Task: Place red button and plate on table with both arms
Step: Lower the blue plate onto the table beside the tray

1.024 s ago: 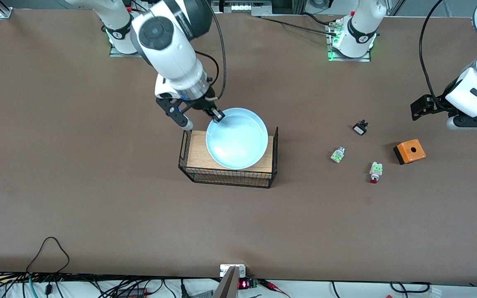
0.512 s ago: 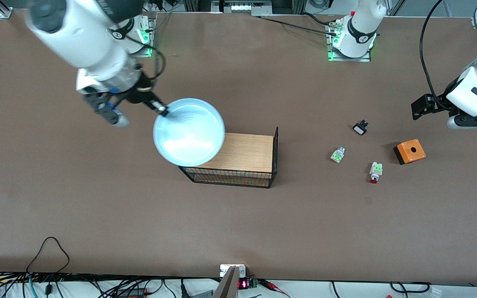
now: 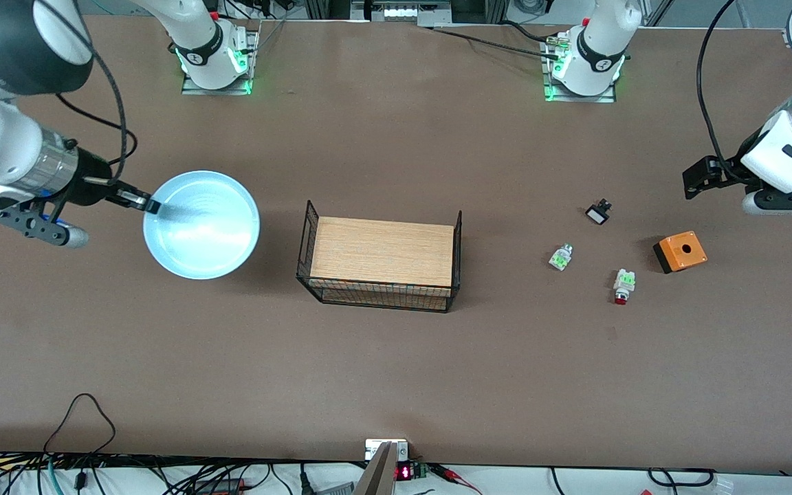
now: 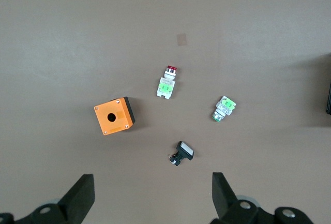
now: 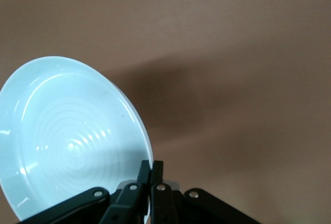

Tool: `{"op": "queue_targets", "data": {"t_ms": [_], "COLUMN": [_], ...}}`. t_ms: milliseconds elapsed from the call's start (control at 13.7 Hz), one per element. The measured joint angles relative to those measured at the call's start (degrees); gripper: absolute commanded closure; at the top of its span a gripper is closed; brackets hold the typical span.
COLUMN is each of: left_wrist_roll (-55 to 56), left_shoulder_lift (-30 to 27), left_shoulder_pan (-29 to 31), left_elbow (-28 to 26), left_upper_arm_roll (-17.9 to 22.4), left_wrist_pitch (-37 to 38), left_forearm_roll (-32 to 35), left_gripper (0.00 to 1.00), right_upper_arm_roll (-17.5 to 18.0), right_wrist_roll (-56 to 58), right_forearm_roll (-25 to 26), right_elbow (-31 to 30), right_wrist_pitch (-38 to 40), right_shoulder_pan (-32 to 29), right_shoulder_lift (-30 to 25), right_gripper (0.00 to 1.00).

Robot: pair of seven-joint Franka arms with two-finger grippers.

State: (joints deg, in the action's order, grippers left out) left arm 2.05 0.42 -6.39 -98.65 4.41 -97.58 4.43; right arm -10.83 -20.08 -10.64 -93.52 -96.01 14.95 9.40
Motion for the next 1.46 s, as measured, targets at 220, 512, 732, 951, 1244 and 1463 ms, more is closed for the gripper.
{"op": "queue_targets", "data": {"t_ms": [220,512,732,951,1244,1463], "left_wrist_roll": [0.0,0.0,0.0,0.0,0.0,0.0], "left_shoulder_lift": [0.0,0.0,0.0,0.0,0.0,0.0], "left_shoulder_pan": [0.0,0.0,0.0,0.0,0.0,0.0], "left_elbow": [0.0,0.0,0.0,0.0,0.0,0.0], "left_upper_arm_roll": [0.0,0.0,0.0,0.0,-0.1,-0.1], "left_wrist_pitch": [0.0,0.0,0.0,0.0,0.0,0.0], "left_forearm_roll": [0.0,0.0,0.0,0.0,0.0,0.0], "left_gripper": [0.00,0.00,0.00,0.00,0.00,0.00], "right_upper_arm_roll": [0.0,0.1,0.1,0.3,0.3,0.4], "right_wrist_roll": [8.3,20.9,28.6,32.1,37.8,39.2], "right_forearm_roll": [6.0,8.1,8.1,8.1,8.1,8.0], "right_elbow": [-4.6,-15.3,-27.6,-37.0,-38.5,-38.5], "right_wrist_pitch": [-1.3,-14.2,-31.2,-42.6,-43.6,-43.6], "right_shoulder_pan": [-2.3,-6.6,-10.1,-10.5,-11.9,-13.1], "right_shoulder_lift": [0.6,2.2,3.7,4.4,5.3,5.6], "right_gripper": [1.00,1.00,1.00,0.99,0.90,0.00]}}
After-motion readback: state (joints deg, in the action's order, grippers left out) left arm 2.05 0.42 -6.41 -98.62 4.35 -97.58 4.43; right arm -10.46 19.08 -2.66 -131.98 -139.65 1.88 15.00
